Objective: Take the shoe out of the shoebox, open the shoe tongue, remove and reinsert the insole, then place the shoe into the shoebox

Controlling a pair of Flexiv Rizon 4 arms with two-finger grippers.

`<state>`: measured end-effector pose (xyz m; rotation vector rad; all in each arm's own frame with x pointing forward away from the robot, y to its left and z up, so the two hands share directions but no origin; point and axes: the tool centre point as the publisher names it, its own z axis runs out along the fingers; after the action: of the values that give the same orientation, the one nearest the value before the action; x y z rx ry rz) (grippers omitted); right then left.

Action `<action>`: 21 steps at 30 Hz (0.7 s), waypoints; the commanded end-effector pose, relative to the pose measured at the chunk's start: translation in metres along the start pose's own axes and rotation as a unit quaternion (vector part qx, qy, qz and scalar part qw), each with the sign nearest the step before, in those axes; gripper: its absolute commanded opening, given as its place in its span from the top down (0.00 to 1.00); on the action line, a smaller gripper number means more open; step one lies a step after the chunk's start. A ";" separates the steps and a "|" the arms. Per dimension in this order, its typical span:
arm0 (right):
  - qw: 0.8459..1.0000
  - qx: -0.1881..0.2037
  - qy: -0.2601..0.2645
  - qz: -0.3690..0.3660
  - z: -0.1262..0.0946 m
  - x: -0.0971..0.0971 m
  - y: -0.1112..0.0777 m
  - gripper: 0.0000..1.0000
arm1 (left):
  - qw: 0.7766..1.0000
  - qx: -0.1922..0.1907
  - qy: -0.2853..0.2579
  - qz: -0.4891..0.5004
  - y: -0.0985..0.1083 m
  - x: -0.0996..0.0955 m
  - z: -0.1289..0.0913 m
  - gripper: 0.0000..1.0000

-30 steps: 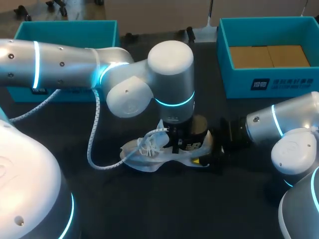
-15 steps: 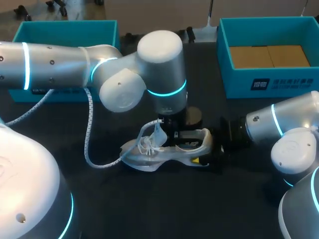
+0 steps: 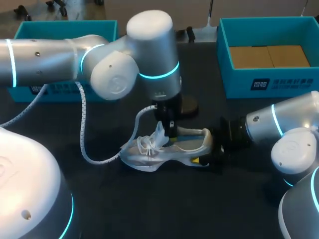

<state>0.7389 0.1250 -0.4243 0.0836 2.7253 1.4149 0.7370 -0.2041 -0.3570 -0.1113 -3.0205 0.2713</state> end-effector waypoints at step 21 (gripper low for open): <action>1.000 0.004 -0.001 0.000 0.002 0.001 0.000 1.00 | 0.996 0.090 0.001 -0.008 -0.007 0.011 -0.052 1.00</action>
<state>0.7388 0.1246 -0.4243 0.0842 2.7253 1.4144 0.7334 -0.2069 -0.3079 -0.0717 -2.9748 0.5228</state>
